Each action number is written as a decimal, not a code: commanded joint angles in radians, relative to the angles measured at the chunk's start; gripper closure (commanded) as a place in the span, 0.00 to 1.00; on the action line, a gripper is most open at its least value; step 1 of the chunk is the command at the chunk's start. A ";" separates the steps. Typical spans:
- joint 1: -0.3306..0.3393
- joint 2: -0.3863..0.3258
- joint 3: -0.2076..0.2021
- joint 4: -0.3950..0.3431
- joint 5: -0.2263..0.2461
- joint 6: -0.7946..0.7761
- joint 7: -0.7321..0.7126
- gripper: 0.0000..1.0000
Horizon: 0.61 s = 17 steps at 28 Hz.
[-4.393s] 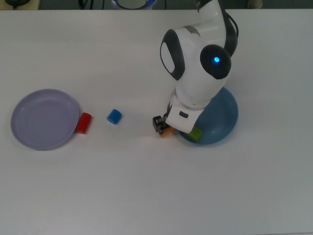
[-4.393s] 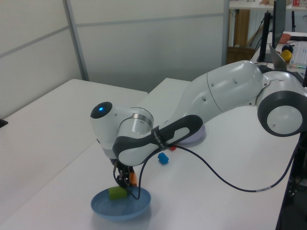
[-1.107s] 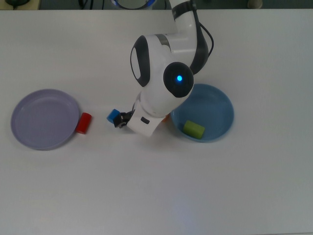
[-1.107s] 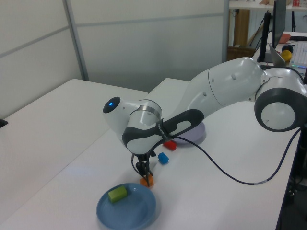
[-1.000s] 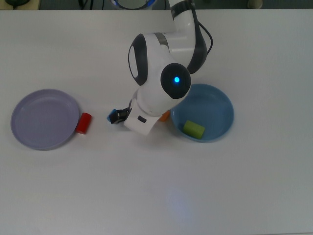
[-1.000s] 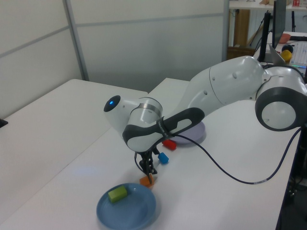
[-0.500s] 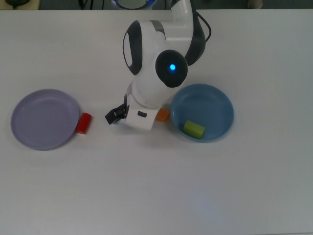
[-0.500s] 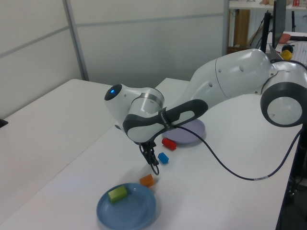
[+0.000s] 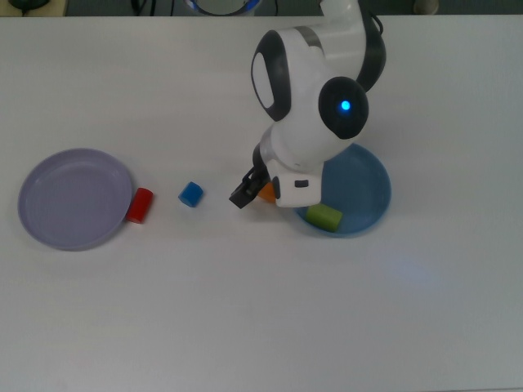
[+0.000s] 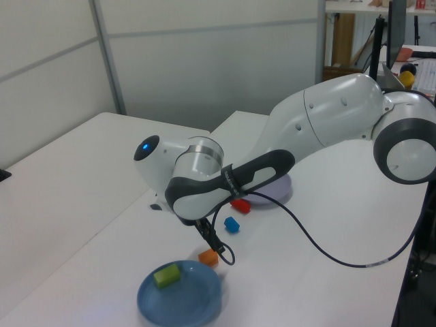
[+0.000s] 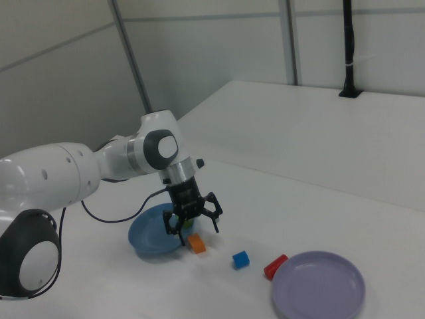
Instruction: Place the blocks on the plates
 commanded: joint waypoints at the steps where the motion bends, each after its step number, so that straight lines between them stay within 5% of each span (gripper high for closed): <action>1: 0.027 0.015 -0.002 -0.019 -0.008 -0.003 -0.035 0.01; 8: 0.029 0.041 -0.002 -0.019 -0.052 0.021 -0.032 0.22; 9: 0.029 0.041 -0.002 -0.019 -0.052 0.027 -0.032 0.29; 13: 0.029 0.039 -0.002 -0.017 -0.052 0.034 -0.025 0.85; 15: 0.029 0.039 -0.002 -0.014 -0.051 0.037 -0.010 1.00; 17: 0.027 0.039 -0.004 -0.012 -0.046 0.037 0.007 1.00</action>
